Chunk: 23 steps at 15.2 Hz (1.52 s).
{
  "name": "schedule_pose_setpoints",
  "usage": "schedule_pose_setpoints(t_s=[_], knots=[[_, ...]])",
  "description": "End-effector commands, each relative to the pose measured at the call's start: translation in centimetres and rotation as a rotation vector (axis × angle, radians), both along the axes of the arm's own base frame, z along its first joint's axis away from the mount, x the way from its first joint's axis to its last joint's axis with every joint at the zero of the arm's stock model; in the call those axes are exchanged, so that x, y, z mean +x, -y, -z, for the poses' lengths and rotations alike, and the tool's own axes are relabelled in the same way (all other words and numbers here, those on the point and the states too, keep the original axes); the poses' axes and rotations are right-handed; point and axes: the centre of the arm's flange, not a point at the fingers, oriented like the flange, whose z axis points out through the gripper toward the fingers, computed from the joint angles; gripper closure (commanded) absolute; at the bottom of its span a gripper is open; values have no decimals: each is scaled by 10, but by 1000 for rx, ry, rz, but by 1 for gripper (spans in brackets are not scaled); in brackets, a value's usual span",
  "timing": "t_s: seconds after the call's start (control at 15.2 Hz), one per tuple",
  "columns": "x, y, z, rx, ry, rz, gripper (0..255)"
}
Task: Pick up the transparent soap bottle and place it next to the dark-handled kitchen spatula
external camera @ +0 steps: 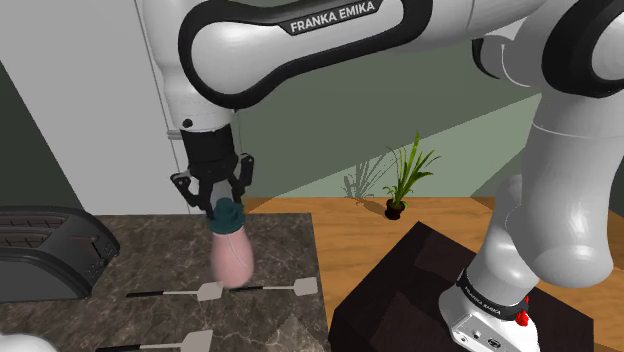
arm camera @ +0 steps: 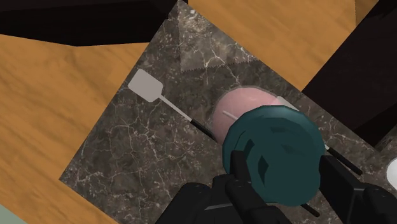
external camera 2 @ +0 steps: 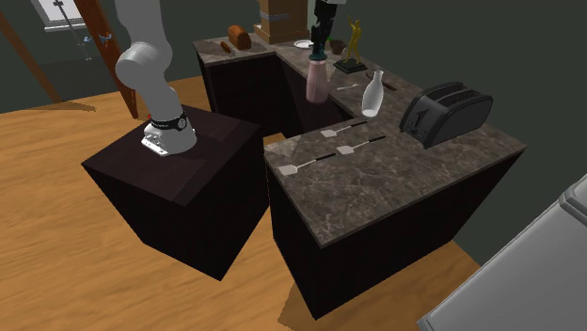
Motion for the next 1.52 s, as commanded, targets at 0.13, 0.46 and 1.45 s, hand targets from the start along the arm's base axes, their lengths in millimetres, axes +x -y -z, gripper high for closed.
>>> schedule_pose_setpoints(t_s=[0.13,0.46,1.45], knots=[[0,-1,20,1,1,0,255],[0,-1,47,1,1,0,255],[0,-1,126,1,1,0,255]])
